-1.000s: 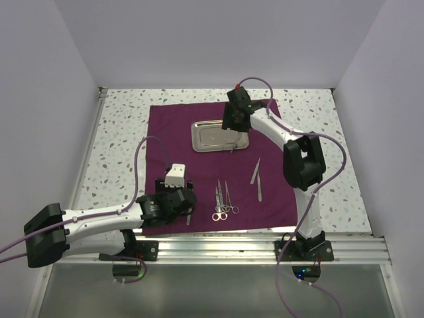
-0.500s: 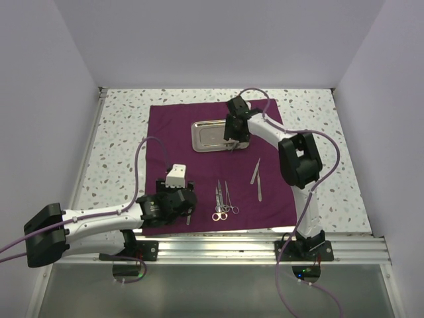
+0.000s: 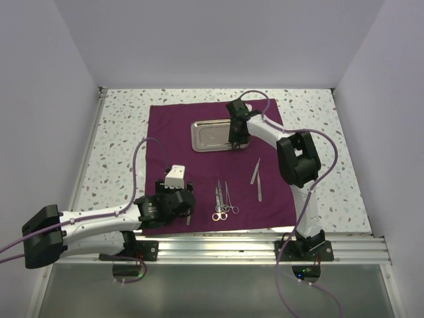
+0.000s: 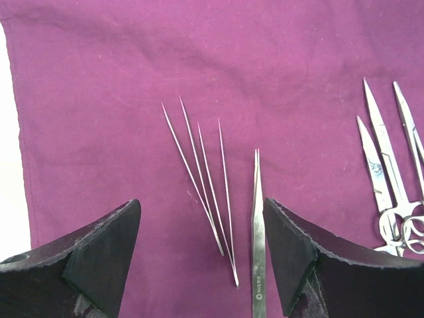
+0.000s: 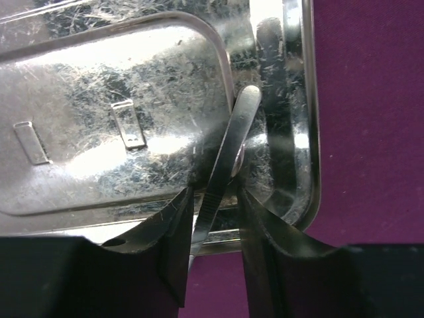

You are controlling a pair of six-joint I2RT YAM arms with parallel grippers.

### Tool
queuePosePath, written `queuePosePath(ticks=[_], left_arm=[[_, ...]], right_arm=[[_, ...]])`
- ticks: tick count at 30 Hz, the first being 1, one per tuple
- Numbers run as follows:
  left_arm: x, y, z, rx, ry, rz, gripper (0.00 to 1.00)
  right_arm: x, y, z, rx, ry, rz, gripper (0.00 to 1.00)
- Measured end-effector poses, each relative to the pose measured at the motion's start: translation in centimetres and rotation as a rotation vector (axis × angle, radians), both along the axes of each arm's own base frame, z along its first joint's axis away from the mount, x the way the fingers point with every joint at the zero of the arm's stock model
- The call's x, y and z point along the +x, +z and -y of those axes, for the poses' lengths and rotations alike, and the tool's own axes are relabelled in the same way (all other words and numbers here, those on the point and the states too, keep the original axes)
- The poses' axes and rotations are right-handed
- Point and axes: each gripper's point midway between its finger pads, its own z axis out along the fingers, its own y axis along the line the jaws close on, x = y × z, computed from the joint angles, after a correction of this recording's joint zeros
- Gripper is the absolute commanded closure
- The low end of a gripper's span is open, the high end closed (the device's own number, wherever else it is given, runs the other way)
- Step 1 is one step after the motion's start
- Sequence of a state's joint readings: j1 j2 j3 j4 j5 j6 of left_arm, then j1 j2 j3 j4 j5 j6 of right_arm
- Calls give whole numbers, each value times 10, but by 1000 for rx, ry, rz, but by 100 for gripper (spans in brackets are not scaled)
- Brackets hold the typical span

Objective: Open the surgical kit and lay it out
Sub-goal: Pick up the medical item from the container.

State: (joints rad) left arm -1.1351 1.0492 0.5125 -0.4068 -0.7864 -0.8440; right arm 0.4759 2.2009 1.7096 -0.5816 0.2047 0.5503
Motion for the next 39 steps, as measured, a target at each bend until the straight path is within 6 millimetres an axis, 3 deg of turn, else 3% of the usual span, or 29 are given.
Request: queuePosePath(ticks=[2, 10, 26, 32, 39], left_arm=[[-1, -1, -1, 1, -2, -2, 22], [-1, 1, 0, -9, -3, 1, 22], [-1, -3, 0, 6, -6, -7, 22], [-1, -4, 0, 11, -5, -9, 21], [-1, -5, -1, 18, -5, -12, 21]], right_arm=[[0, -1, 3, -13, -5, 1, 76], [2, -3, 6, -21, -12, 2, 99], [1, 2, 8, -34, 5, 2, 100], [-18, 33, 21, -44, 10, 32, 100], [-76, 80, 51, 1, 6, 115, 100]])
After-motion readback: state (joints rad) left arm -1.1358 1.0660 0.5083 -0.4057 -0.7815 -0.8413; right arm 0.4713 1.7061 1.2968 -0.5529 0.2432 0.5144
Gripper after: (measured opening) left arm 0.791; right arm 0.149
